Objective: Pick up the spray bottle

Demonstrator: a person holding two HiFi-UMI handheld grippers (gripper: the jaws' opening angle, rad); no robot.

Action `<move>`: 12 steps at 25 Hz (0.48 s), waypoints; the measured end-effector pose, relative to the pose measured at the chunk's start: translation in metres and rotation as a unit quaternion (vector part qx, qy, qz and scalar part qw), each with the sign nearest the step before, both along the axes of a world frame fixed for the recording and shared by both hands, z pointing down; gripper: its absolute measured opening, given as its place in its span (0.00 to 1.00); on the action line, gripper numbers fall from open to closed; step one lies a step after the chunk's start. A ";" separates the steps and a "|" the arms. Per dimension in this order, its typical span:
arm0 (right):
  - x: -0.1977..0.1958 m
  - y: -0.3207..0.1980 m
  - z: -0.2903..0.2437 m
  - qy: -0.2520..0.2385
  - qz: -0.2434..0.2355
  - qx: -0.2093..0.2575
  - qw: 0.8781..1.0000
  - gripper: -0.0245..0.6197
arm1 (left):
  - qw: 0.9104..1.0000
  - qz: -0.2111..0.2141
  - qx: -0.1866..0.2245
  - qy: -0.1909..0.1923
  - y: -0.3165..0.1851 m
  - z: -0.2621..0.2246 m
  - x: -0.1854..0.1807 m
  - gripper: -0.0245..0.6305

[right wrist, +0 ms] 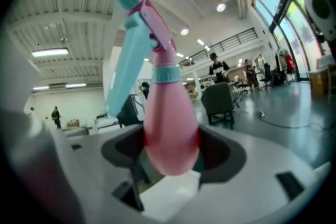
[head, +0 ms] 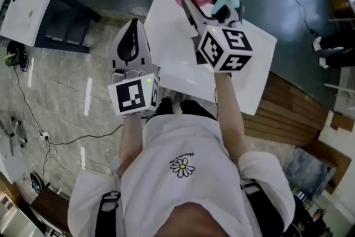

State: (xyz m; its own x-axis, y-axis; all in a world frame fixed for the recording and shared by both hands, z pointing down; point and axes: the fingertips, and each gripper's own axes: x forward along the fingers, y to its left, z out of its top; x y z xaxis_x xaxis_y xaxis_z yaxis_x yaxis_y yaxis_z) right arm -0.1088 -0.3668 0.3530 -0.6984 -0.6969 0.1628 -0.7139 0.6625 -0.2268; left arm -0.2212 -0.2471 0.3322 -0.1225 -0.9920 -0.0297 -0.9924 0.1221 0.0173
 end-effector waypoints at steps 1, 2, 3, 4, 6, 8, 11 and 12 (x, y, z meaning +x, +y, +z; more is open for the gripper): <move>0.012 0.006 -0.016 -0.012 0.010 0.011 1.000 0.54 | 1.000 0.007 0.007 0.000 -0.002 -0.010 0.007 0.07; 0.025 0.012 -0.032 -0.022 0.019 0.023 0.999 0.54 | 1.000 0.015 0.014 -0.002 -0.004 -0.020 0.015 0.07; 0.036 0.017 -0.045 -0.031 0.027 0.034 0.999 0.54 | 1.000 0.023 0.020 -0.003 -0.005 -0.031 0.024 0.07; 0.048 0.023 -0.057 -0.038 0.034 0.046 0.998 0.54 | 0.999 0.031 0.026 -0.006 -0.006 -0.042 0.033 0.07; 0.072 0.035 -0.075 -0.042 0.050 0.066 0.996 0.54 | 0.998 0.049 0.035 -0.014 -0.005 -0.059 0.051 0.07; 0.097 0.047 -0.090 -0.043 0.069 0.086 0.993 0.54 | 0.997 0.068 0.042 -0.023 -0.004 -0.073 0.071 0.07; 0.131 0.064 -0.110 -0.045 0.100 0.116 0.987 0.54 | 0.992 0.096 0.064 -0.042 -0.007 -0.092 0.097 0.07; 0.141 0.070 -0.115 -0.046 0.108 0.127 0.985 0.54 | 0.991 0.105 0.073 -0.047 -0.007 -0.097 0.106 0.07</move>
State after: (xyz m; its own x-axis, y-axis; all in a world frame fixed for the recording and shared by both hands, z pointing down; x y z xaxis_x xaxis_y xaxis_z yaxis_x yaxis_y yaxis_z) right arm 0.0320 -0.2965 0.2382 -0.5330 -0.8409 -0.0937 -0.8285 0.5412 -0.1437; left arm -0.1156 -0.2545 0.2355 0.0963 -0.9796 -0.1762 -0.9937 -0.0845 -0.0737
